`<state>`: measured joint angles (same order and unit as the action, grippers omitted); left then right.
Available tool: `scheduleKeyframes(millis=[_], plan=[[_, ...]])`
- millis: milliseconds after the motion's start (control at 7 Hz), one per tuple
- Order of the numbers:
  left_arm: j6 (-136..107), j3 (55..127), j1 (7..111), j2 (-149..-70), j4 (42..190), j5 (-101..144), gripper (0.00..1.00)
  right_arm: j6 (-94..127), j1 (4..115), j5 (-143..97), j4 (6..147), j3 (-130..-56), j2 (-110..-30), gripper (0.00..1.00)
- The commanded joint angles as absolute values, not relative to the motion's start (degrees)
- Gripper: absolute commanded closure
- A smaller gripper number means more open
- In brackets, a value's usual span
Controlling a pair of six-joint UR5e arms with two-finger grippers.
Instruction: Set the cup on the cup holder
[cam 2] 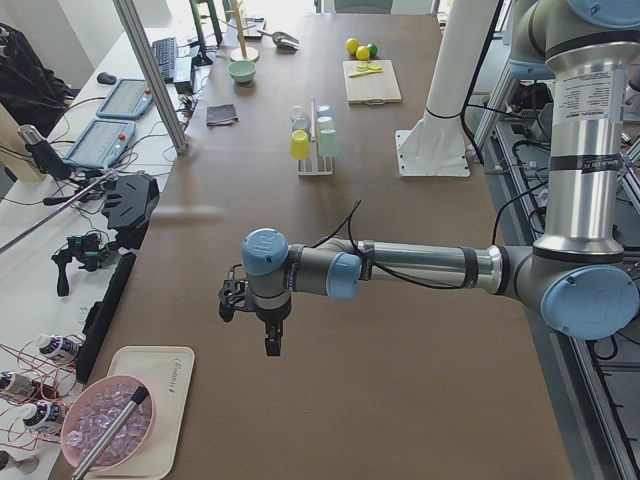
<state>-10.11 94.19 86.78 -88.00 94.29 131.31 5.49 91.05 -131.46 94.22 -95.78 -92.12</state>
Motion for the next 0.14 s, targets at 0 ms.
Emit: scheduleKeyframes(millis=[0], plan=[[-10.1, 94.2, 86.7, -88.1, 94.2, 131.3, 0.02, 4.6, 91.1, -131.6, 94.2, -95.8, -92.0, 0.00]])
